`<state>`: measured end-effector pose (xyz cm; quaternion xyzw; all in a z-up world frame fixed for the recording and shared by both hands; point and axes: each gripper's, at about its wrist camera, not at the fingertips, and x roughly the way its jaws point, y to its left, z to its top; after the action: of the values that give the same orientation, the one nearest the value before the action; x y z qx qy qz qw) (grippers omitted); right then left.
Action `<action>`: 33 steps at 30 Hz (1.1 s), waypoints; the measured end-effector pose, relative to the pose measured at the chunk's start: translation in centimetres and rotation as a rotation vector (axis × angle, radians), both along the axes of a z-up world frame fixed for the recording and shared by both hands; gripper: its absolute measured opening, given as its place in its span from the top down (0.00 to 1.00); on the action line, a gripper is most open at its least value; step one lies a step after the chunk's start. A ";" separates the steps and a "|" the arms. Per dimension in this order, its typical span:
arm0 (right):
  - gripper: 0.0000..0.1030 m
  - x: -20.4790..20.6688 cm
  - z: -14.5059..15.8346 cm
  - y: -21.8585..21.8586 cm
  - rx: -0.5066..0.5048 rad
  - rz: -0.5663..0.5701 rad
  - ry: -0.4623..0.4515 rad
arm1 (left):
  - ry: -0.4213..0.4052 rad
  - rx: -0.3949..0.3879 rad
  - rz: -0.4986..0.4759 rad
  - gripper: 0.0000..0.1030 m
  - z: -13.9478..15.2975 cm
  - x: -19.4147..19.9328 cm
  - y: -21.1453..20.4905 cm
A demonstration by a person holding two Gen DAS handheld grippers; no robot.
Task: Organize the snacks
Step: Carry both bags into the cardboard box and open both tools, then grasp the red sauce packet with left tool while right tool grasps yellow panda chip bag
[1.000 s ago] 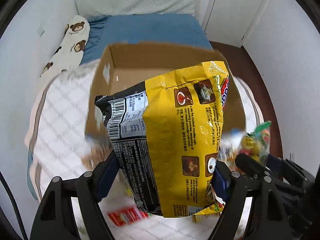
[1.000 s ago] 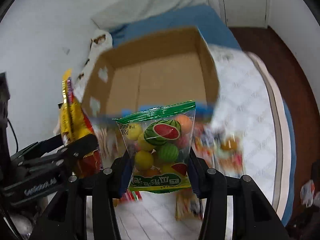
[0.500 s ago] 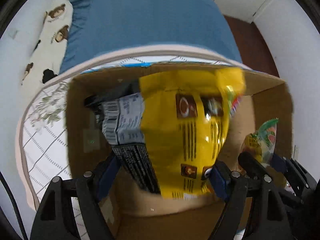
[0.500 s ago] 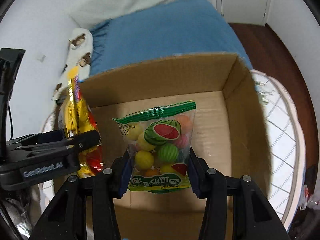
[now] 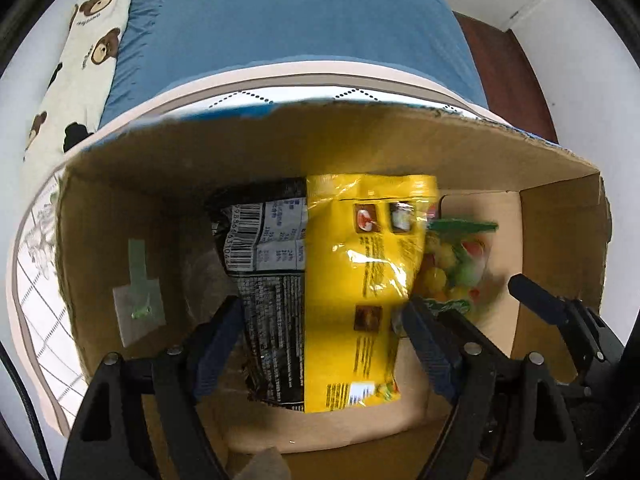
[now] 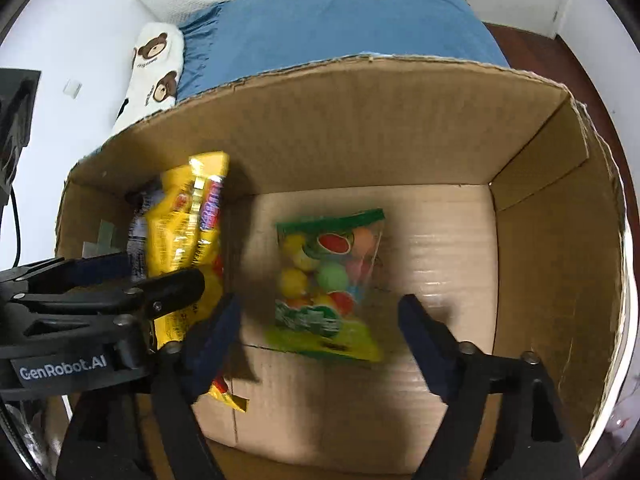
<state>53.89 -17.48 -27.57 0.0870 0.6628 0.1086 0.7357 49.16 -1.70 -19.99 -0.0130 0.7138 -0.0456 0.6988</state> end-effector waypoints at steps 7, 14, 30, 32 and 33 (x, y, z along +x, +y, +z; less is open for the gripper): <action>0.16 -0.6 1.5 0.6 -0.038 -0.007 0.006 | -0.074 0.030 0.018 0.14 1.7 -1.7 0.1; 0.16 -3.7 4.1 -0.4 -0.069 -0.026 -0.018 | -0.224 0.057 0.033 0.14 5.1 -4.6 0.5; 0.17 -13.2 13.2 -2.1 -0.118 -0.077 -0.200 | -0.486 0.051 0.017 0.14 13.9 -13.8 1.9; 0.17 -14.3 14.3 -2.1 -0.124 -0.079 -0.229 | -0.502 0.042 0.009 0.14 14.7 -14.9 2.0; 0.17 -15.0 15.0 -2.1 -0.125 -0.081 -0.245 | -0.507 0.039 0.006 0.14 15.0 -15.4 2.1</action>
<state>38.92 -19.56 -12.53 0.0539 0.5694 0.0469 0.8190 33.79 0.37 -5.03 0.0101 0.5162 -0.0318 0.8558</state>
